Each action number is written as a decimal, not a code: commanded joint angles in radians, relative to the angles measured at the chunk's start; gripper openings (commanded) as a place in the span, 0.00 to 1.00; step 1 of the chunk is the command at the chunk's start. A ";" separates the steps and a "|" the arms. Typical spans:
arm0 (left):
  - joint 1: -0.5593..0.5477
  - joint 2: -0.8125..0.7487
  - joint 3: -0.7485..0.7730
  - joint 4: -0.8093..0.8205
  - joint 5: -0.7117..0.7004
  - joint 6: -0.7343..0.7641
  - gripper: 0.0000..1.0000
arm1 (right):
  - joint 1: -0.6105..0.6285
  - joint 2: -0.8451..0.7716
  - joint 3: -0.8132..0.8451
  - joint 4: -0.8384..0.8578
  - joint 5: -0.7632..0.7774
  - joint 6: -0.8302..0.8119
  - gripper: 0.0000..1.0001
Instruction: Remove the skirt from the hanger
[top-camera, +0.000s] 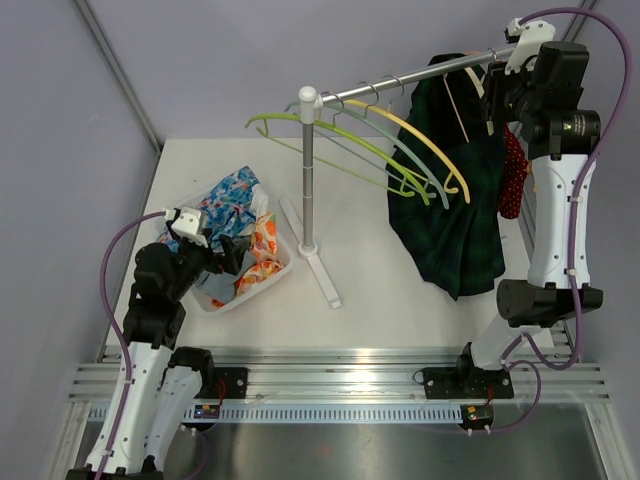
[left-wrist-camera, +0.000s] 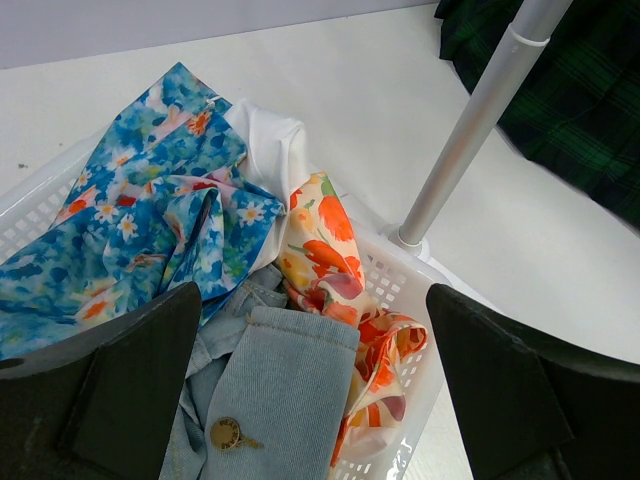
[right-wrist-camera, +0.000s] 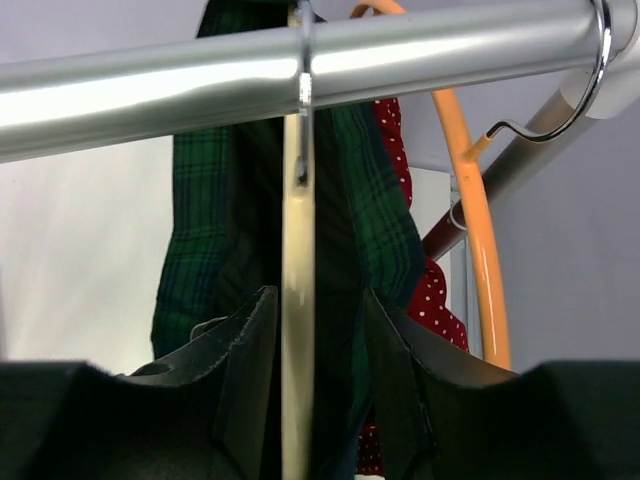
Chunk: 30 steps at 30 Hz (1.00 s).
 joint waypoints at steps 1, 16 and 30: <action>-0.006 -0.014 0.000 0.033 -0.010 0.016 0.99 | -0.031 0.040 0.010 0.045 -0.049 -0.007 0.46; -0.009 -0.011 -0.001 0.034 0.000 0.020 0.99 | -0.080 0.080 -0.022 0.054 -0.234 -0.035 0.01; -0.011 -0.011 -0.003 0.043 -0.005 0.013 0.99 | -0.088 -0.079 -0.057 0.223 -0.304 -0.009 0.00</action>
